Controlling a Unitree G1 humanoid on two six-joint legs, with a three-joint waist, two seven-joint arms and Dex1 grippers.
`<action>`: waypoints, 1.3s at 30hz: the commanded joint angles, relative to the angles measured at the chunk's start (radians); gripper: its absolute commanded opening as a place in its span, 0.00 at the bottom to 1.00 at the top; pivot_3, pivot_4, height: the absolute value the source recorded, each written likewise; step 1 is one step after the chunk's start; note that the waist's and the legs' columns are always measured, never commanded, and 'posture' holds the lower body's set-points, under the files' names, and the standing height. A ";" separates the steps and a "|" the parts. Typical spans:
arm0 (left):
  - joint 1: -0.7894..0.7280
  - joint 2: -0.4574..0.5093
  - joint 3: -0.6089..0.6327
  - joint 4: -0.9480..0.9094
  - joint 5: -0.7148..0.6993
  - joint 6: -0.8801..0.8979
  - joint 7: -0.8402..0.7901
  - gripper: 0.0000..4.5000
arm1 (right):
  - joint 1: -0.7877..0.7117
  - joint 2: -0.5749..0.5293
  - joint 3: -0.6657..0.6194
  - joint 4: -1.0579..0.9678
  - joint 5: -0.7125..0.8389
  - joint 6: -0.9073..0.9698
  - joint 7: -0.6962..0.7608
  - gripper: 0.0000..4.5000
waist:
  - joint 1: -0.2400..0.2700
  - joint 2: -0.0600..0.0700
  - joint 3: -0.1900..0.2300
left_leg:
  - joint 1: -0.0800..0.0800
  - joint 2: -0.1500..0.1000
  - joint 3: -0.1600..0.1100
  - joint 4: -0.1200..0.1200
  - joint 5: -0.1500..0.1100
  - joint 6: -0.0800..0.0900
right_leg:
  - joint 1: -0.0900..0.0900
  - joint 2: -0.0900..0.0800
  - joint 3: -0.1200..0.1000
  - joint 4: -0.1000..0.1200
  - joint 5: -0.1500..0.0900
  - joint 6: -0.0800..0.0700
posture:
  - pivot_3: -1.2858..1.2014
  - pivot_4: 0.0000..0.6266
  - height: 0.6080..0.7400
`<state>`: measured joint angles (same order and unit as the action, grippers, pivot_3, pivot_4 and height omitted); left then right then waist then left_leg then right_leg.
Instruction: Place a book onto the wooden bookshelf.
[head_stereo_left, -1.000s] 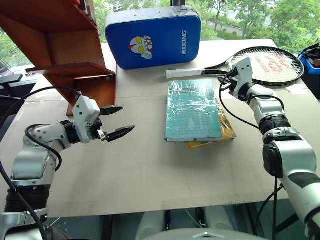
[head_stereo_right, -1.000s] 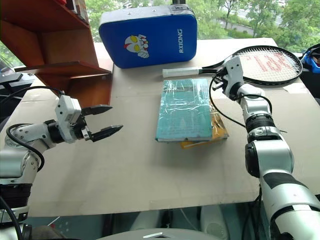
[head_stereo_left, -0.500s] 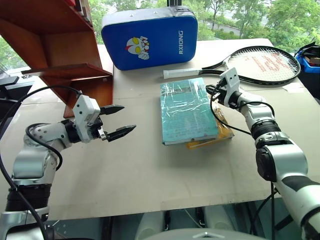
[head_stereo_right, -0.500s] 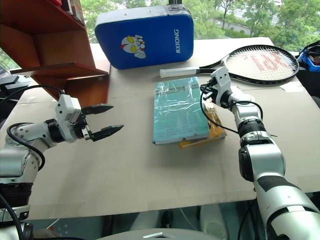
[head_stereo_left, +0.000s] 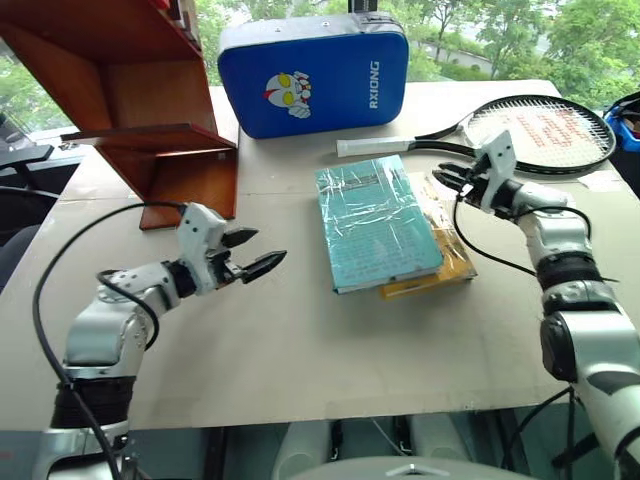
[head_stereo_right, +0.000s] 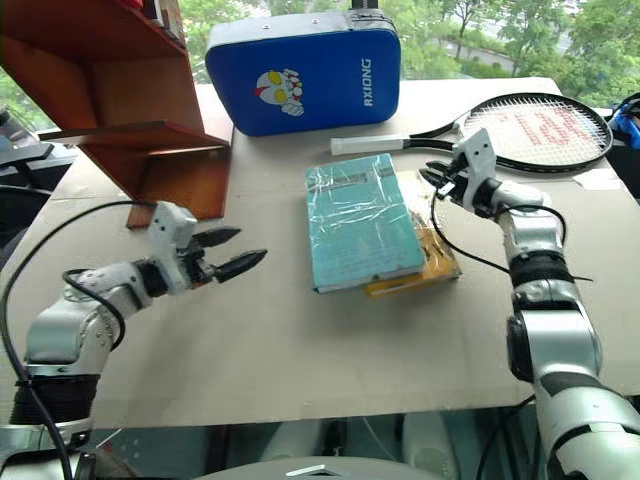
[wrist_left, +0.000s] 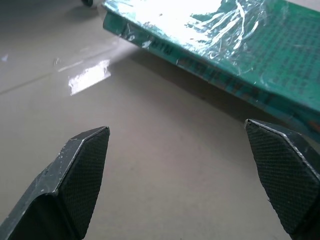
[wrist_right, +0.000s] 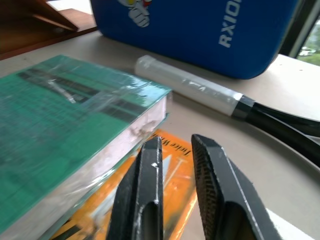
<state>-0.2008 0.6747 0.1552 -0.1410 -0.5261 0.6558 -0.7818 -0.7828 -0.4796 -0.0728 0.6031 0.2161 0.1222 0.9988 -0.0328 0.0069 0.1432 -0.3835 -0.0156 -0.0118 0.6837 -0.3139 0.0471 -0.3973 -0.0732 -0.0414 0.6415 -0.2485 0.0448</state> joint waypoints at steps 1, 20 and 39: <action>-0.043 -0.086 -0.003 -0.103 -0.146 0.189 0.076 1.00 | 0.153 -0.083 -0.027 -0.402 0.142 0.212 0.064 0.56 | 0.007 0.000 0.000 | -0.001 0.000 0.000 0.000 0.000 0.000 | 0.000 0.000 0.001 -0.001 0.000 0.000 | 0.52 0.24 1.00; -0.508 -0.479 0.151 0.522 -0.358 0.612 0.404 0.94 | 0.895 -0.357 -0.682 -1.199 0.688 0.650 -0.033 1.00 | 0.046 -0.011 -0.001 | 0.004 -0.011 -0.009 0.002 -0.001 0.002 | 0.002 0.003 0.011 0.000 0.000 0.001 | 0.52 0.24 1.00; -0.648 -0.245 -0.010 -0.056 -0.182 0.246 0.187 0.01 | 0.827 -0.391 -0.627 -1.115 0.749 0.584 -0.094 1.00 | 0.047 -0.014 0.001 | 0.005 -0.011 -0.013 0.002 0.001 -0.002 | 0.001 0.001 0.012 0.000 0.000 0.001 | 0.52 0.24 1.00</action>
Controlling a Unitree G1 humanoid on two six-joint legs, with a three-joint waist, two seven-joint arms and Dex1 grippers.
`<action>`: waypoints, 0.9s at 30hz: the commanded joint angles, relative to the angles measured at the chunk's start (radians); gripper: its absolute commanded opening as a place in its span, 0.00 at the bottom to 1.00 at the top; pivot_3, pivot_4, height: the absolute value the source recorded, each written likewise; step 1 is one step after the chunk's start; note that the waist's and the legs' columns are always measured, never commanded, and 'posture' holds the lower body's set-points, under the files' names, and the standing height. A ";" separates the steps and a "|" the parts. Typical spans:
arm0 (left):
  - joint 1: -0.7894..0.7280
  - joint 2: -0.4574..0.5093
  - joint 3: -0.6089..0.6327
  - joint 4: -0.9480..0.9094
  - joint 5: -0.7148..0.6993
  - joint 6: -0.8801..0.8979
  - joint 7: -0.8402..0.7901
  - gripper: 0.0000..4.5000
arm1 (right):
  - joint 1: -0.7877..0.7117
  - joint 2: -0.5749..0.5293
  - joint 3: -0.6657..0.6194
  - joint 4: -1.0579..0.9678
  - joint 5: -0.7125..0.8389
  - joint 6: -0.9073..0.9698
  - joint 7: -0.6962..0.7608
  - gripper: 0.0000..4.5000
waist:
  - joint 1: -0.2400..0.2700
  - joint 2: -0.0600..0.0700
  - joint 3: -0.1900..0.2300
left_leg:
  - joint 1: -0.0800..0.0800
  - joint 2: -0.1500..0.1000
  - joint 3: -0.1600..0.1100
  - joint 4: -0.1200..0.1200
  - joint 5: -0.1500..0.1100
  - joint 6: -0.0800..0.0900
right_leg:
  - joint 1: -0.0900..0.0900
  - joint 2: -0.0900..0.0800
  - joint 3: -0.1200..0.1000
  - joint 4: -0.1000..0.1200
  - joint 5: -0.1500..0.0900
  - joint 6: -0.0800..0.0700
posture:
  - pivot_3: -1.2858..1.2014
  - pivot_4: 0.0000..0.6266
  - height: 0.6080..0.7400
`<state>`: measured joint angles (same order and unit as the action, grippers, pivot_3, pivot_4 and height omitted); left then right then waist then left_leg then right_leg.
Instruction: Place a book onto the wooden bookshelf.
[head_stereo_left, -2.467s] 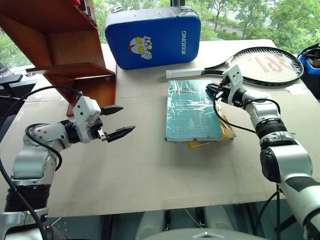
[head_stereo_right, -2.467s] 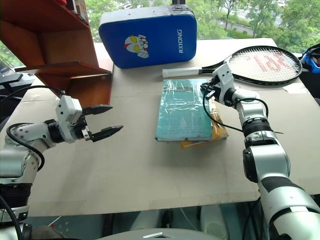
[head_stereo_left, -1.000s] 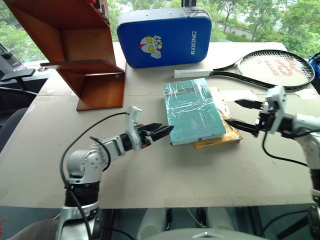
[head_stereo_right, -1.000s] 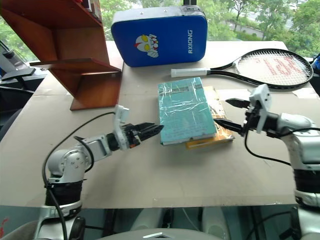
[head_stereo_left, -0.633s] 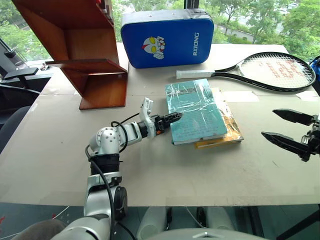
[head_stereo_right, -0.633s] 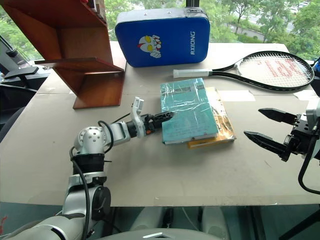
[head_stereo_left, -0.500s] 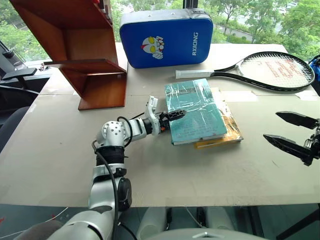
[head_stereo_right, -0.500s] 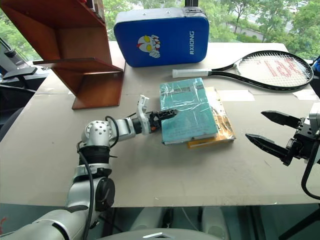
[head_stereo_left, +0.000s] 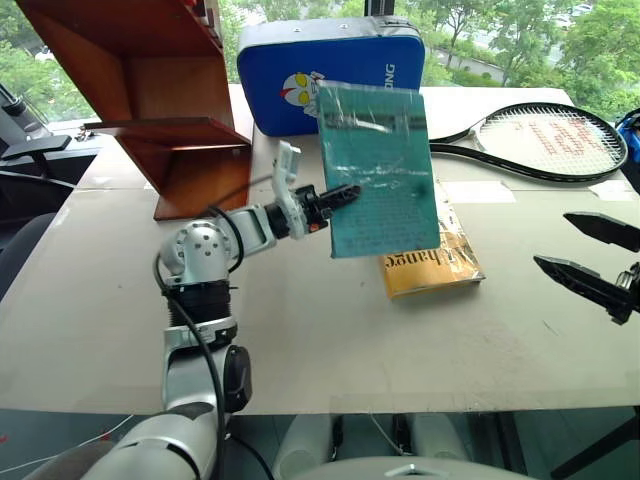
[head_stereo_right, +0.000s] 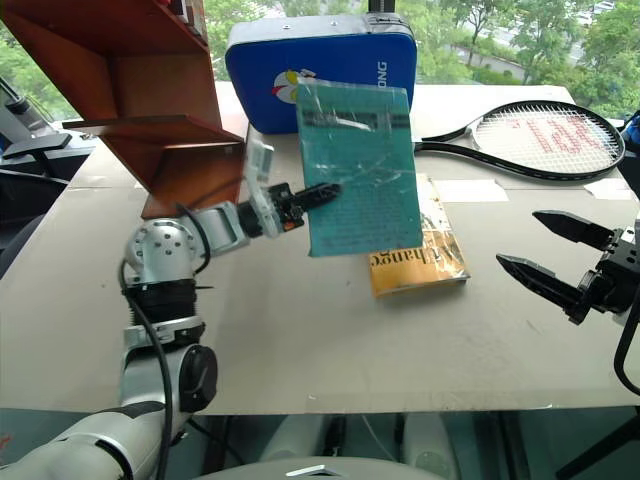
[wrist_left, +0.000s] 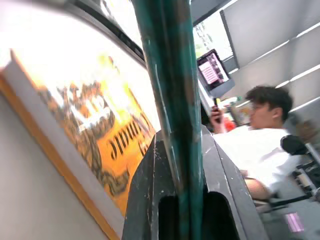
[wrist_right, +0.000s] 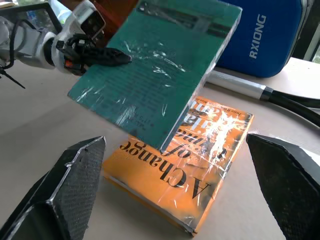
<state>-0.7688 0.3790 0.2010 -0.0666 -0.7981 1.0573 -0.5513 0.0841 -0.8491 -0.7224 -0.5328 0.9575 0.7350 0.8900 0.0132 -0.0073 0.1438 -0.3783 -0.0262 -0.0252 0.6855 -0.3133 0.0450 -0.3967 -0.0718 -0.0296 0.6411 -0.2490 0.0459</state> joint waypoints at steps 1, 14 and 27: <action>-0.118 0.119 -0.109 -0.156 0.176 -0.230 -0.070 0.01 | -0.073 -0.023 0.041 0.039 0.017 -0.031 0.014 1.00 | 0.003 -0.001 0.000 | 0.000 0.000 0.000 0.000 0.000 0.000 | 0.000 0.000 0.000 0.000 0.000 0.000 | 0.52 0.24 1.00; -0.257 0.865 -0.405 0.140 0.991 -0.934 -0.338 0.01 | -0.526 0.004 0.292 0.246 0.104 -0.002 0.023 1.00 | -0.020 -0.002 0.006 | -0.001 -0.004 -0.003 -0.005 0.000 0.001 | -0.003 0.004 0.001 0.000 -0.001 0.001 | 0.52 0.24 1.00; -0.228 0.893 -0.382 0.339 1.187 -1.059 -0.284 0.01 | -0.619 0.039 0.303 0.275 0.124 0.011 -0.045 1.00 | -0.011 -0.008 0.009 | -0.019 -0.006 -0.008 0.003 -0.001 0.003 | -0.013 0.001 -0.012 0.002 0.000 0.004 | 0.52 0.24 1.00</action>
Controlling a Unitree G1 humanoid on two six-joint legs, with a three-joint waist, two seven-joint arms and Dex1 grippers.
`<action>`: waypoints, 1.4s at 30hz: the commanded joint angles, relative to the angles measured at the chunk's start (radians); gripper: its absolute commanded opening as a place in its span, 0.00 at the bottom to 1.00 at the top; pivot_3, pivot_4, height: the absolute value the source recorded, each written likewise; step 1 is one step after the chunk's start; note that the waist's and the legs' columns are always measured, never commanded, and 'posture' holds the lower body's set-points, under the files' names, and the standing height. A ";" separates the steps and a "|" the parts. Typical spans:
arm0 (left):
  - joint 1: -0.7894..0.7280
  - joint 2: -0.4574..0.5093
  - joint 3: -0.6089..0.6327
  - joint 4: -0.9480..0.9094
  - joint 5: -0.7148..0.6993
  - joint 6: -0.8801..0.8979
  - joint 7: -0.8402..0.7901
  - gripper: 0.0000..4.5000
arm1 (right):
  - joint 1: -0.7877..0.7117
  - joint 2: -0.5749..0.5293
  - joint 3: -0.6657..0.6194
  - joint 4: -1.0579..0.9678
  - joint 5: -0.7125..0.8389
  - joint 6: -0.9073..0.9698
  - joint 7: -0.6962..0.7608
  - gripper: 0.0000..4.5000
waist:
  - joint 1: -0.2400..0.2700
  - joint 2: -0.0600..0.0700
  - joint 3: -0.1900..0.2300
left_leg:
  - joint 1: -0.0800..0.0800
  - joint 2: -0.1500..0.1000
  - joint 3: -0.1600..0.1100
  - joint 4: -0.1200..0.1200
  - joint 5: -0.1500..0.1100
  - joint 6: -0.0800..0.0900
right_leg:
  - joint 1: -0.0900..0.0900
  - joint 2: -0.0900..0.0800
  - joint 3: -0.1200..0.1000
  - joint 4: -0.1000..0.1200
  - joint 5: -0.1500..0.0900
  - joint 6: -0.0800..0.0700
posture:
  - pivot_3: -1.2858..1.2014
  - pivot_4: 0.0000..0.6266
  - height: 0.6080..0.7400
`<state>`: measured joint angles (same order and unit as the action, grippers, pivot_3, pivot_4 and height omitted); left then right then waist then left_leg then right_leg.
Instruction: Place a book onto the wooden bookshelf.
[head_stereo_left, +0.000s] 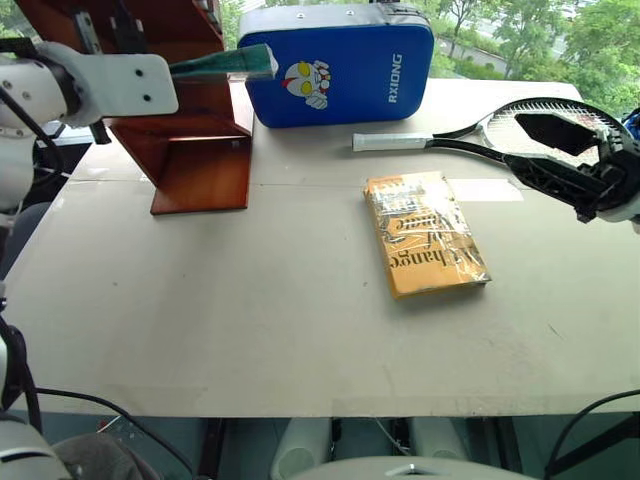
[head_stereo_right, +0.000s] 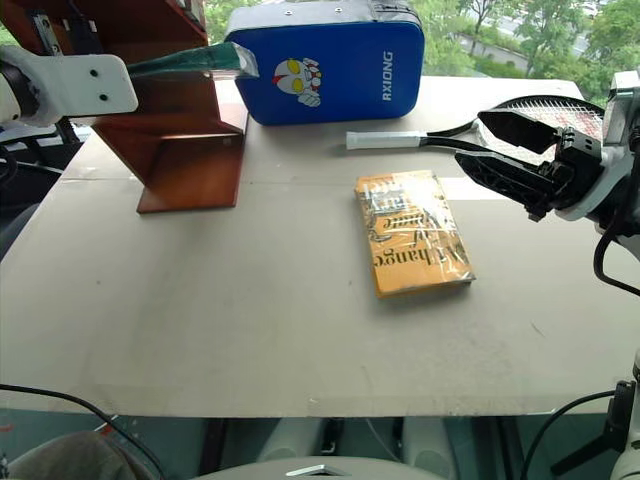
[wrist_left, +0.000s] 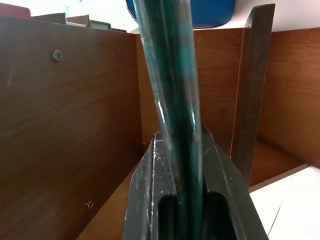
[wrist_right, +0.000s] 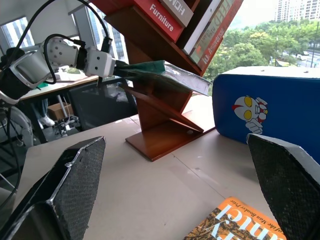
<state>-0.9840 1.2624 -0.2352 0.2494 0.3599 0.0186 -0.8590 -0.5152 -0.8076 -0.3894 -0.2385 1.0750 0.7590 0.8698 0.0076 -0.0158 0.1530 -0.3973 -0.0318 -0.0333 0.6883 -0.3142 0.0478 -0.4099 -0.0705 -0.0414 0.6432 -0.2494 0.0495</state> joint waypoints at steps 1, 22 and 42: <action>-0.016 0.004 0.052 0.033 0.034 -0.028 0.027 0.01 | -0.020 -0.002 -0.032 -0.019 0.002 -0.016 -0.035 1.00 | -0.008 0.000 0.000 | 0.000 0.000 0.000 0.000 0.000 0.000 | 0.000 0.000 0.000 0.001 0.000 0.000 | 0.52 0.24 1.00; 0.302 0.032 0.445 -0.302 -0.109 0.301 -0.104 0.99 | 0.066 -0.023 -0.094 -0.025 0.010 -0.020 -0.055 1.00 | -0.027 0.001 0.000 | 0.001 0.001 0.001 0.001 0.000 0.000 | -0.001 0.000 0.002 0.003 0.000 0.000 | 0.52 0.24 1.00; 0.348 -0.690 0.748 -0.803 -1.062 1.003 0.116 0.75 | 0.023 -0.009 -0.035 0.035 -0.080 -0.061 0.015 1.00 | 0.004 0.002 -0.002 | 0.003 0.001 -0.001 0.013 0.000 0.000 | 0.004 -0.002 0.006 0.009 0.000 0.000 | 0.52 0.24 1.00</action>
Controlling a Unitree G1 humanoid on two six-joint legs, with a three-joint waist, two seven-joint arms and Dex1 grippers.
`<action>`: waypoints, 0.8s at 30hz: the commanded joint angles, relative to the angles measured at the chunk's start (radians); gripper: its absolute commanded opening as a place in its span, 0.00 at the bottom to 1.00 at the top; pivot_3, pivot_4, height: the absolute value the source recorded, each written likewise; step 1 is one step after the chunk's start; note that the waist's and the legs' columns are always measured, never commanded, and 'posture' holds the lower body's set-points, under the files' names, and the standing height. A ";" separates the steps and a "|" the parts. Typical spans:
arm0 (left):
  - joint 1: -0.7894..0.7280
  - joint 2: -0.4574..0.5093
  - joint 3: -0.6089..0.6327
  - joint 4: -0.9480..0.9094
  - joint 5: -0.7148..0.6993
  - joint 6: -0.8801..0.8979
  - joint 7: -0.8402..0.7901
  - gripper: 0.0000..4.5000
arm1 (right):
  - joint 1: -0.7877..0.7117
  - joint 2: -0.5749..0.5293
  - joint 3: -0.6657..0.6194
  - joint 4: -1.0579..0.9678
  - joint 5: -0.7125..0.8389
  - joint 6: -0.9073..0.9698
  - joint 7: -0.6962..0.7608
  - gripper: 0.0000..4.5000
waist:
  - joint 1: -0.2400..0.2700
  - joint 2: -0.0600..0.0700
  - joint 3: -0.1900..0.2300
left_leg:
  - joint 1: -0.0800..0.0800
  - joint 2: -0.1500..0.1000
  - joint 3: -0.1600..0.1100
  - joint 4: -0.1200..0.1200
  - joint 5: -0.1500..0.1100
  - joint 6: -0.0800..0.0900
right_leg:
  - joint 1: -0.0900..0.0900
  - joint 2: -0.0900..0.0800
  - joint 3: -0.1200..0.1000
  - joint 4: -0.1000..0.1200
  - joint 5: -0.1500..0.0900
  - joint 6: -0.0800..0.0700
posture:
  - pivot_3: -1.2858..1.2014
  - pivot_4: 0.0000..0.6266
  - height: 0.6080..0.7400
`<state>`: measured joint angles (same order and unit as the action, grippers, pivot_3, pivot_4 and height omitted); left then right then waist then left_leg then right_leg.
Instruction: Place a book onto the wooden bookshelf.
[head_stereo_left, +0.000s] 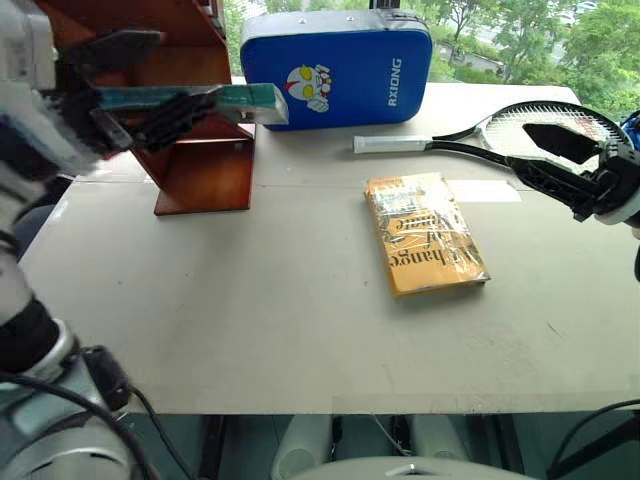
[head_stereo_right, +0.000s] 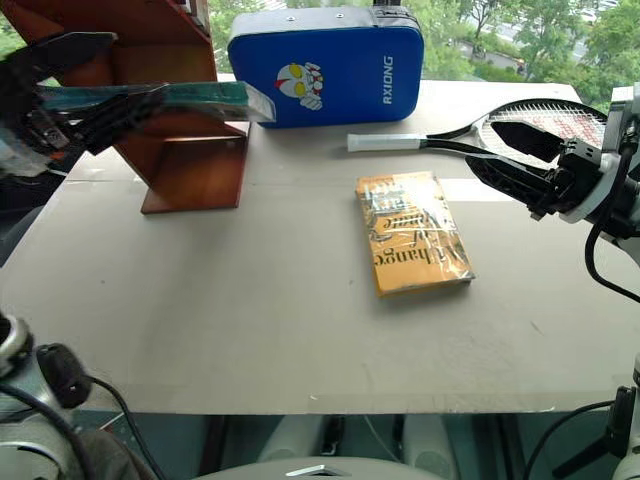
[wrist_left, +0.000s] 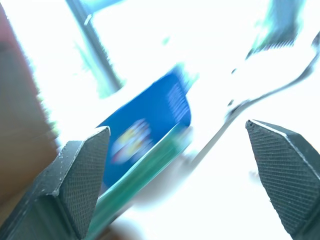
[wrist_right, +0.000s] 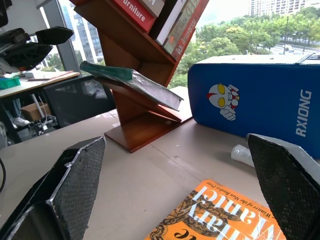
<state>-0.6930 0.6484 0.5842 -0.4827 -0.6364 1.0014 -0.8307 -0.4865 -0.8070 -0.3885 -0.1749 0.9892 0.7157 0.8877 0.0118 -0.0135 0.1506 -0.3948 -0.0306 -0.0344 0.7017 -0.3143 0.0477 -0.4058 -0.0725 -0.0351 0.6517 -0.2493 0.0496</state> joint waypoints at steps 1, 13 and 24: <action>0.081 -0.142 -0.119 -0.083 -0.061 -0.011 0.123 0.65 | -0.001 -0.013 -0.045 -0.036 0.010 -0.014 -0.009 1.00 | -0.001 -0.001 0.000 | 0.001 0.000 0.000 0.000 0.000 0.000 | 0.000 -0.001 0.001 0.000 0.000 0.000 | 0.52 0.24 1.00; 0.021 -0.493 -0.635 0.620 0.711 -1.126 0.639 0.01 | 0.066 -0.017 -0.109 -0.132 0.058 0.012 -0.089 1.00 | 0.007 0.001 -0.001 | 0.013 -0.002 0.002 -0.006 -0.001 0.000 | 0.008 -0.001 0.008 -0.006 0.001 0.000 | 0.52 0.24 1.00; -0.168 -0.516 -0.571 0.981 0.863 -1.305 1.041 0.01 | 0.104 -0.015 -0.131 -0.179 0.088 0.010 -0.137 1.00 | 0.002 0.001 -0.001 | 0.012 -0.002 0.002 -0.008 -0.001 0.001 | 0.004 -0.001 0.011 -0.005 0.001 0.001 | 0.52 0.24 1.00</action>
<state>-0.8369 0.1232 -0.0057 0.5042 0.2179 -0.2779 0.1691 -0.3773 -0.8126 -0.4820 -0.3226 1.0610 0.7378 0.7557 0.0140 -0.0125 0.1496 -0.3834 -0.0330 -0.0328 0.6935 -0.3149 0.0483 -0.4024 -0.0738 -0.0244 0.6470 -0.2484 0.0505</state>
